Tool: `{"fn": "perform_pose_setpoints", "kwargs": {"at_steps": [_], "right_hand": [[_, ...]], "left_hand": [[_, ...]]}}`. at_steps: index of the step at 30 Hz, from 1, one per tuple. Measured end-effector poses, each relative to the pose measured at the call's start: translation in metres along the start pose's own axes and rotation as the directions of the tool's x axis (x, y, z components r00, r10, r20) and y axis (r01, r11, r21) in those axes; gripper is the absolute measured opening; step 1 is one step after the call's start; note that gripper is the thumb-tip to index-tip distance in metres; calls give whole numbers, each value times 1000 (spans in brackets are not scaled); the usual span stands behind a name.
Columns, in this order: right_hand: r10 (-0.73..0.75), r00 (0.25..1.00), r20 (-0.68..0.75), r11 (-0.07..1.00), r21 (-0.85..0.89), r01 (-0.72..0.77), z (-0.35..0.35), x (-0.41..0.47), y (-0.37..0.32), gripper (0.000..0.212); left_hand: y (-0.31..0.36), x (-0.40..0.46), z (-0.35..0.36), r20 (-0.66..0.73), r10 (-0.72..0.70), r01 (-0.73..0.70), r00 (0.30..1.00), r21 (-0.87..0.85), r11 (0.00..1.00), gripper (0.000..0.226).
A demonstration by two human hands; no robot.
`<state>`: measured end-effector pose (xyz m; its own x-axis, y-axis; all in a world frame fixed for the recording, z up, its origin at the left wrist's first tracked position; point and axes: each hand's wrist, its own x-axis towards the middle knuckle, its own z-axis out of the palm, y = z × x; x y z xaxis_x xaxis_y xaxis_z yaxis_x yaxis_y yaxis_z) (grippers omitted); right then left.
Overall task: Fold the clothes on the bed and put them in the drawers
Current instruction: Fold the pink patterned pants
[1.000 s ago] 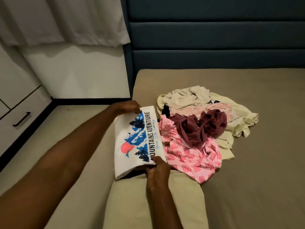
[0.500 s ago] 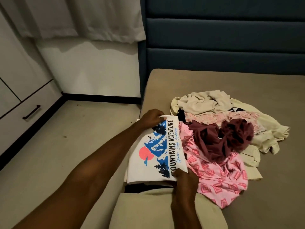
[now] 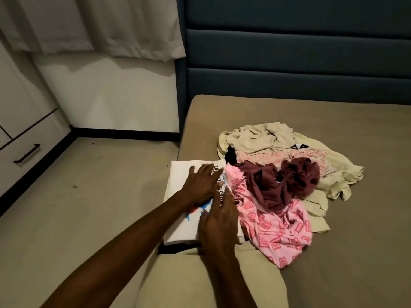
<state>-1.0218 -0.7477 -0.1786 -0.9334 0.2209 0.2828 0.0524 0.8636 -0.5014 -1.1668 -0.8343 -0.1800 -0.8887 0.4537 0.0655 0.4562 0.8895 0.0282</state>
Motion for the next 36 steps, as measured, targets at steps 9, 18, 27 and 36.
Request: {"fn": "perform_pose_setpoints", "kwargs": {"at_steps": [9, 18, 27, 36], "right_hand": [[-29, 974, 226, 982, 189, -14, -27, 15, 42, 63], [297, 936, 187, 925, -298, -234, -108, 13, 138, 54], [581, 782, 223, 380, 776, -504, -272, 19, 173, 32], [79, 967, 241, -123, 965, -230, -409, -7, 198, 28]], "left_hand": [[18, -6, 2, 7, -46, 45, 999, 105, 993, 57], [112, -23, -40, 11, 57, -55, 998, -136, 989, 87], [210, -35, -62, 182, -40, 123, 982, -471, 873, 78], [335, -84, -119, 428, 469, 336, 773, -902, 270, 73]]}}
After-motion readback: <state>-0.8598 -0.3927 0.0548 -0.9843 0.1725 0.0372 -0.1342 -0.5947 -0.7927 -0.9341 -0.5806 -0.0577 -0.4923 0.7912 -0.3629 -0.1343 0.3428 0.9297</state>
